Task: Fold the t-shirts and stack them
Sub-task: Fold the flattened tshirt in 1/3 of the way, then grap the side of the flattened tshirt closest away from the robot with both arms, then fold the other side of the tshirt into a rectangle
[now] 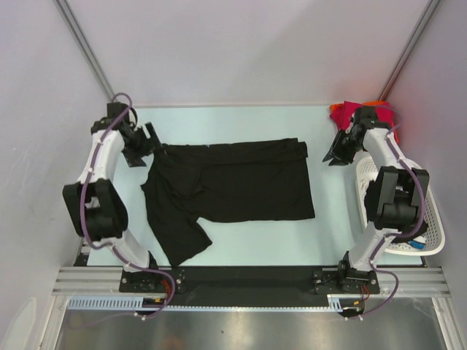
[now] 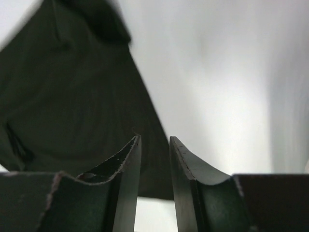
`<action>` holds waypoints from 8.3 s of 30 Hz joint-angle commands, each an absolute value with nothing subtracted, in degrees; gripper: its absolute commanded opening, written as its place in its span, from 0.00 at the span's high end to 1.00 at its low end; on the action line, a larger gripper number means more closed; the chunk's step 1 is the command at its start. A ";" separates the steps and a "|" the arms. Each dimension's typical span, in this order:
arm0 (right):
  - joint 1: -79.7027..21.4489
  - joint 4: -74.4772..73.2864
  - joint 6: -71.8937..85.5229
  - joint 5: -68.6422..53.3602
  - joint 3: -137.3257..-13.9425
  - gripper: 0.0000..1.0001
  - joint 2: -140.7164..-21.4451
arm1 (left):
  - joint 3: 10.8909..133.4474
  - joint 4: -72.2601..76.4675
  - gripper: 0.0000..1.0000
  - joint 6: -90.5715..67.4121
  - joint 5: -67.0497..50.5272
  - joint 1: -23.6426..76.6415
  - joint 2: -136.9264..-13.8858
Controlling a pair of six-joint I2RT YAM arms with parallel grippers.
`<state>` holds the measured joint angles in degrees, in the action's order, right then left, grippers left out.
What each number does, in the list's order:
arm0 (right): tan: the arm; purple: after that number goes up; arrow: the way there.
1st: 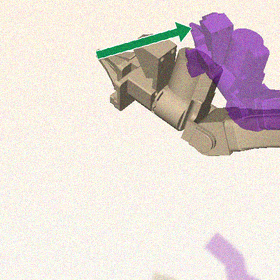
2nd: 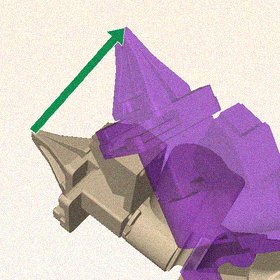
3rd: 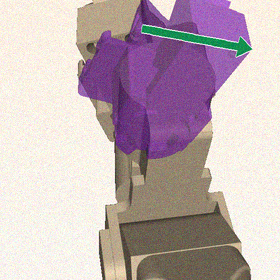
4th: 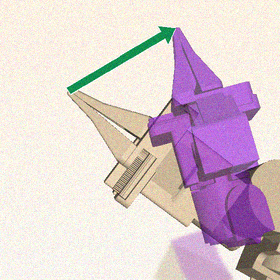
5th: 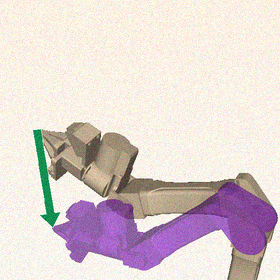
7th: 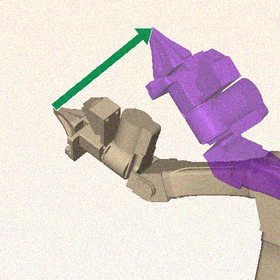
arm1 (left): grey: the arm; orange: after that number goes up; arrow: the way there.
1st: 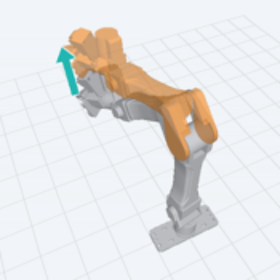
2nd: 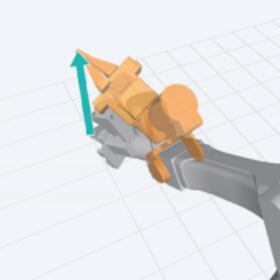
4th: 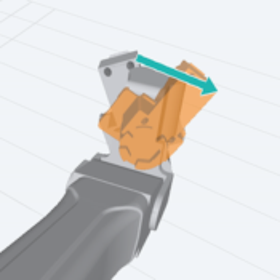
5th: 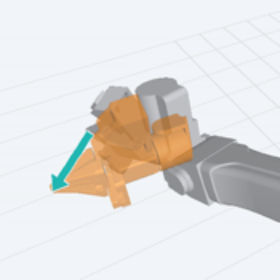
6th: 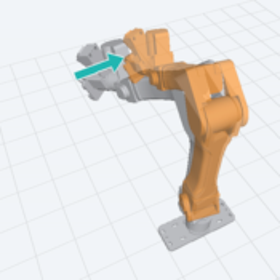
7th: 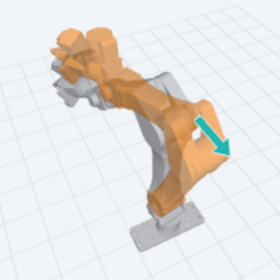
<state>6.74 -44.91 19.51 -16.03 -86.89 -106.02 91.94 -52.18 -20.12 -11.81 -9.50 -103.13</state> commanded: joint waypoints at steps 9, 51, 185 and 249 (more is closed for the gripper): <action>0.27 -50.10 26.01 -24.08 -59.52 0.68 -91.24 | 45.20 -51.77 0.14 -23.82 -20.39 -0.88 -74.28; -2.99 -40.26 23.55 -12.65 -56.33 0.75 -98.78 | 47.46 -57.74 0.14 -21.62 -13.44 4.66 -72.33; -1.49 -39.02 18.99 -20.21 -65.39 1.00 -92.73 | 69.50 -76.73 1.00 -26.46 20.29 29.45 -90.61; -5.71 -34.45 21.54 0.62 -85.62 0.53 -101.27 | 100.04 -67.76 0.00 -17.14 17.41 14.59 -104.25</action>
<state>-6.26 -34.35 22.44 -1.72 -89.27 -108.97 105.93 -70.30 -18.92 22.68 14.81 -111.81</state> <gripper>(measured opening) 0.469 0.994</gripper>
